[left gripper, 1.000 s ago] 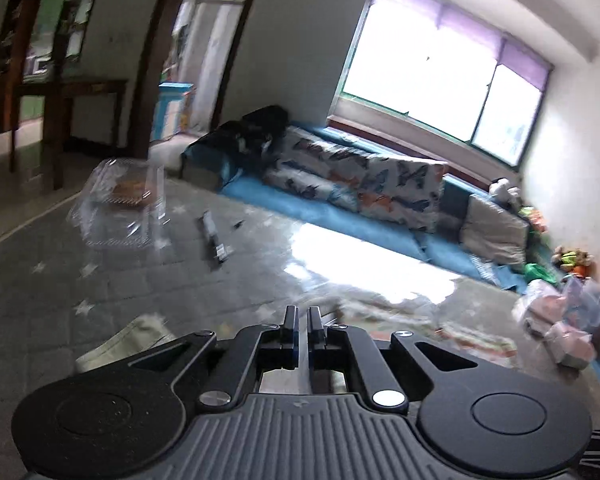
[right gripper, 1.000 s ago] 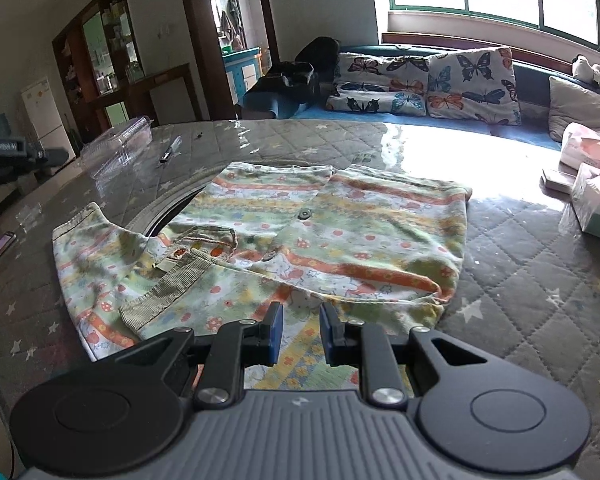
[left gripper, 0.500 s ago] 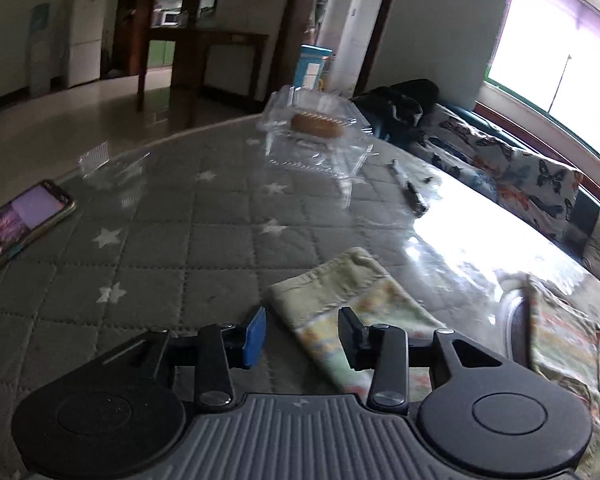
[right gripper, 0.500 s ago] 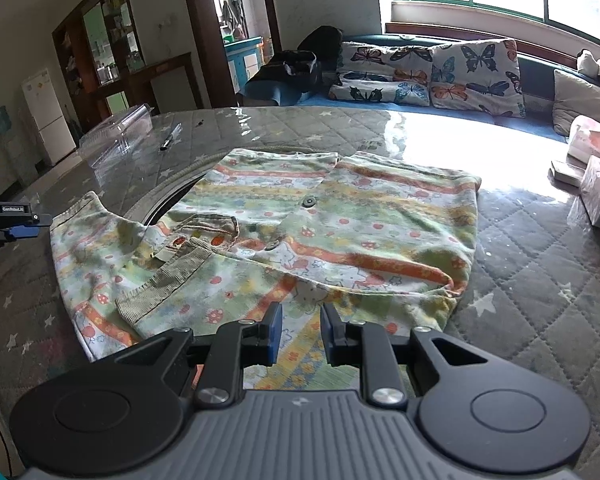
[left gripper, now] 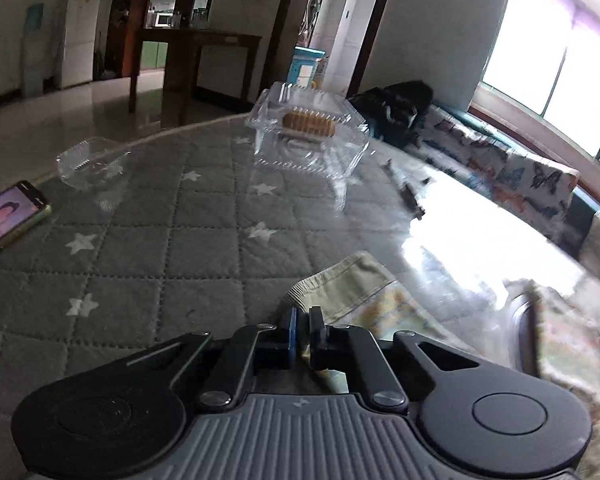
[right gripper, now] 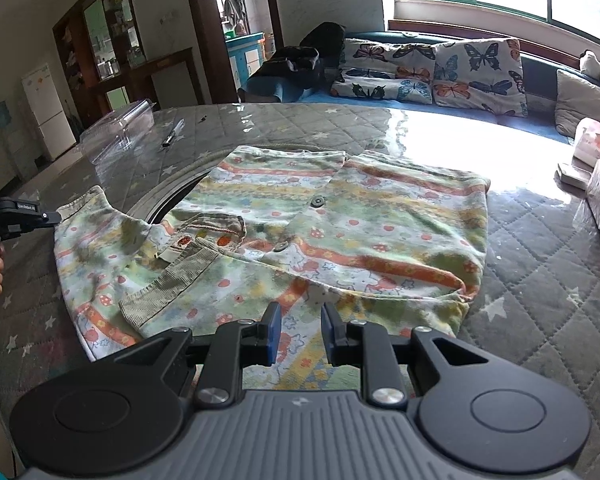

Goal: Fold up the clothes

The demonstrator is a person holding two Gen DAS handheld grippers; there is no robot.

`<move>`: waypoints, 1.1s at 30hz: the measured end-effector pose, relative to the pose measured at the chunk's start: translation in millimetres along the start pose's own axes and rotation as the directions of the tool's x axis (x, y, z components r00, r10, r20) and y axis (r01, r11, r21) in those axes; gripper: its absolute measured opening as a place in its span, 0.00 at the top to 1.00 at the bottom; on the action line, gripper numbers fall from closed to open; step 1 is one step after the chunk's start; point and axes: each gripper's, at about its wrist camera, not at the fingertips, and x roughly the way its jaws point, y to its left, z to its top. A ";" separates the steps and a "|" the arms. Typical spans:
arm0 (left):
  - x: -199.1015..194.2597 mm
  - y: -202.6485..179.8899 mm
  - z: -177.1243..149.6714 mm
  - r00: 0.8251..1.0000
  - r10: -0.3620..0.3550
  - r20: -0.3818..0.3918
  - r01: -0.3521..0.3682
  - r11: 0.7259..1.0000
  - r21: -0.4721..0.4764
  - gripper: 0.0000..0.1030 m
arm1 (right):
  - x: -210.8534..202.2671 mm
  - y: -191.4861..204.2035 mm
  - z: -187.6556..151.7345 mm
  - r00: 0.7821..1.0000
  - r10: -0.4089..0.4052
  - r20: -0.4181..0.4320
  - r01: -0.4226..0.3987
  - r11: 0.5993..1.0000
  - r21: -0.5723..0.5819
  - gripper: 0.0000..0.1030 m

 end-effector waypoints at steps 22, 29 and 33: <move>-109.5 -200.2 -20.5 0.746 -0.651 -0.139 0.666 0.724 0.182 0.95 | -42.2 -36.3 -16.1 0.995 -0.043 0.093 0.035 0.996 0.086 0.80; -100.7 -240.5 -69.3 0.662 -0.676 -0.324 0.747 0.627 0.219 0.95 | -50.1 -47.7 -20.4 0.992 -0.067 0.103 0.055 0.992 0.115 0.80; -93.6 -245.5 -98.7 0.627 -0.645 -0.436 0.769 0.600 0.218 0.95 | -49.7 -50.4 -21.5 0.992 -0.072 0.100 0.059 0.990 0.125 0.80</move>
